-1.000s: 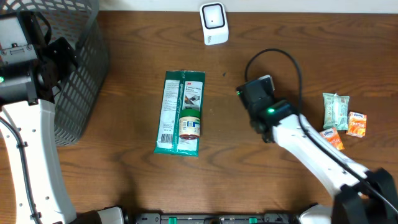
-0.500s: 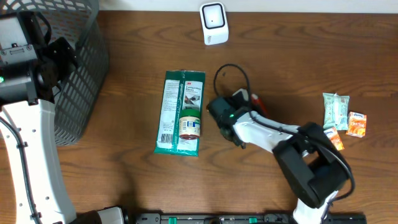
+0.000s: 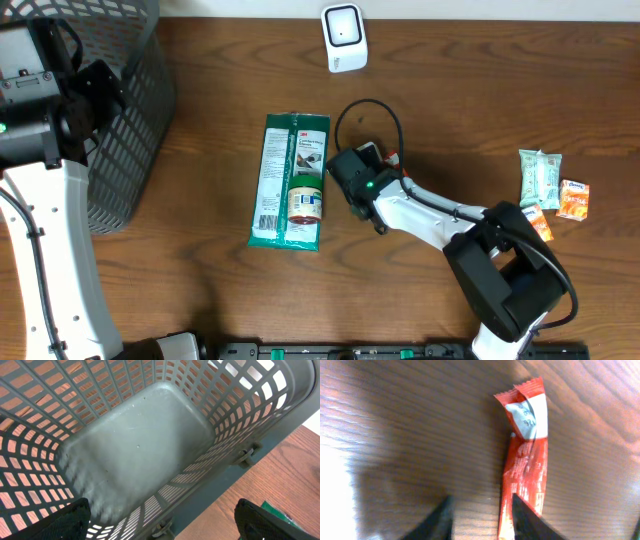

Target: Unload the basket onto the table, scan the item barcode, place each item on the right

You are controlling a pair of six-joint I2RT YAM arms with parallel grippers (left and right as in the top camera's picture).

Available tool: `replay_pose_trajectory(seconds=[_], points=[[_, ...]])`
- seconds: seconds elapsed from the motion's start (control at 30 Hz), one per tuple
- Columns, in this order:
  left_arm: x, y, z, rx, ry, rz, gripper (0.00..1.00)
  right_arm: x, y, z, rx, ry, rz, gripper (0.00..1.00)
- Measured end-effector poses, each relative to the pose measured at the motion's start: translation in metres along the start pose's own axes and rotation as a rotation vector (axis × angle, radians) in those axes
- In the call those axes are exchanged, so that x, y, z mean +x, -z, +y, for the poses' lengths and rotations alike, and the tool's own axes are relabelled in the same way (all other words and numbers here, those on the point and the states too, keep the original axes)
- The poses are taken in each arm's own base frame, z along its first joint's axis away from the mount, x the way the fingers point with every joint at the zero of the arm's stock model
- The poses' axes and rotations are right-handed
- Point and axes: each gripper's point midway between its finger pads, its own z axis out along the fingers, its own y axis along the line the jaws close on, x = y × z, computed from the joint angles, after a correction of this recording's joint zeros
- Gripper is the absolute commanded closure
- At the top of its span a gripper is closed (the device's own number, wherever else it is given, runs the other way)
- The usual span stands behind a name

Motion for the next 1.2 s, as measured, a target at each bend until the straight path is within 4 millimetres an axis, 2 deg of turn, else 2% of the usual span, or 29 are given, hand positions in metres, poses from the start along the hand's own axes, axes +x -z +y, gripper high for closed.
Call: replay_pose_trajectory(seconds=[0.13,0.2,0.3,0.4,0.47,0.6,0.7,0.83,0.93,1.03,1.2], points=[[0.0,0.0,0.0,0.0,0.0,0.0,0.08,0.002,0.015,0.009,-0.101,0.008,0.048,0.48],[0.0,0.0,0.0,0.0,0.0,0.0,0.08,-0.004,0.023,0.009,-0.15,-0.018,0.039,0.52],[0.0,0.0,0.0,0.0,0.0,0.0,0.07,-0.025,0.043,-0.008,-0.244,-0.113,-0.016,0.66],[0.0,0.0,0.0,0.0,0.0,0.0,0.08,-0.044,0.061,-0.038,-0.341,-0.235,-0.067,0.99],[0.0,0.0,0.0,0.0,0.0,0.0,0.07,-0.047,0.063,-0.056,-0.402,-0.312,-0.064,0.99],[0.0,0.0,0.0,0.0,0.0,0.0,0.08,-0.037,0.044,-0.076,-0.493,-0.423,-0.003,0.99],[0.0,0.0,0.0,0.0,0.0,0.0,0.08,-0.028,0.025,-0.077,-0.546,-0.471,0.033,0.99],[0.0,0.0,0.0,0.0,0.0,0.0,0.08,-0.017,0.002,-0.059,-0.629,-0.479,0.066,0.99],[0.0,0.0,0.0,0.0,0.0,0.0,0.08,-0.007,-0.008,-0.039,-0.699,-0.464,0.108,0.99],[0.0,0.0,0.0,0.0,0.0,0.0,0.08,0.003,-0.016,-0.028,-0.727,-0.459,0.148,0.99],[0.0,0.0,0.0,0.0,0.0,0.0,0.07,-0.002,-0.017,-0.017,-0.801,-0.457,0.14,0.99]])
